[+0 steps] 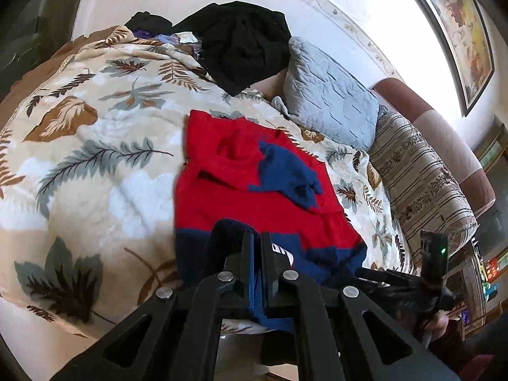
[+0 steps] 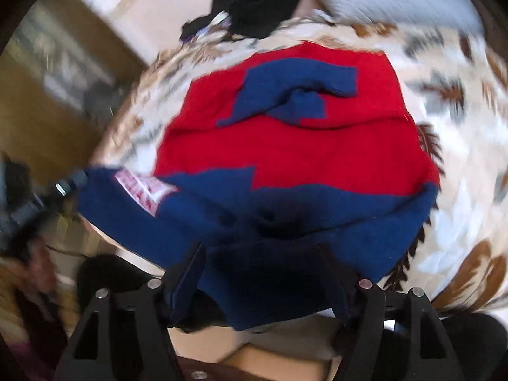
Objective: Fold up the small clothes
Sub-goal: 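Lift the blue hem and fold it up toward the collar with both tools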
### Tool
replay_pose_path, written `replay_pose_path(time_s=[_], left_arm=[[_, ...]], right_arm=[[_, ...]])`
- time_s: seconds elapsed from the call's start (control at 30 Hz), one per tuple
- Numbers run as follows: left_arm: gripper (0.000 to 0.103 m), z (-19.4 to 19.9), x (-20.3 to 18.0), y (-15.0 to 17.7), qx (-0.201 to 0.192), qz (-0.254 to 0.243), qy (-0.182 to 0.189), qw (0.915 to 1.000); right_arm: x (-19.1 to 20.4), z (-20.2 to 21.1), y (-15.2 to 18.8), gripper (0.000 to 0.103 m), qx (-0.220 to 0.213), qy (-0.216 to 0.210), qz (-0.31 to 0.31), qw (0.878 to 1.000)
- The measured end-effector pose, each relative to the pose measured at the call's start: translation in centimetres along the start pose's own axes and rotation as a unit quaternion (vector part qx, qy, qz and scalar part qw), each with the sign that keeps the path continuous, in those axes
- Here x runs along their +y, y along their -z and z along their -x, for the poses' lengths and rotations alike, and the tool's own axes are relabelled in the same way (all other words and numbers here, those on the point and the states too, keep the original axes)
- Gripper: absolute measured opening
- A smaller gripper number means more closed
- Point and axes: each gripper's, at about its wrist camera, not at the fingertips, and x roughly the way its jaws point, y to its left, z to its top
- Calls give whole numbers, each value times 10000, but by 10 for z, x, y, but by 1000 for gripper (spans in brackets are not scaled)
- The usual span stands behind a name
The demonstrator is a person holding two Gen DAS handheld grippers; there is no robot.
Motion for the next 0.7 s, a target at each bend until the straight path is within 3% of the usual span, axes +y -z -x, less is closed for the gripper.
replay_pose_path(time_s=[0.17, 0.23, 0.33, 0.37, 0.4, 0.43, 0.5, 0.6, 0.7], left_arm=[[3, 2, -2, 9, -103, -152, -271, 9995], [3, -1, 1, 13, -50, -139, -376, 9992], [8, -9, 8, 20, 120, -78, -509, 9986], [10, -12, 10, 23, 172, -75, -562, 9982], [20, -16, 12, 26, 222, -46, -591, 9980], [31, -19, 14, 28, 267, -22, -578, 9980], [35, -24, 16, 32, 324, -30, -536, 9980], [35, -31, 17, 34, 321, -94, -573, 9978], [35, -32, 16, 35, 310, -152, -537, 9980]], right_arm=[[30, -26, 14, 74, -49, 811, 300, 9962], [39, -37, 22, 74, -109, 1264, 535, 9905], [36, -53, 33, 74, 18, 1557, 610, 9859], [32, -52, 36, 74, -66, 1542, 571, 9864], [26, -47, 38, 70, -187, 1515, 483, 9871], [21, -45, 38, 54, -220, 1545, 409, 9869], [6, -35, 39, 41, -212, 1494, 238, 9883], [-11, -23, 44, 38, -184, 1465, 71, 9890], [-26, -14, 49, 38, -191, 1147, -314, 9927]])
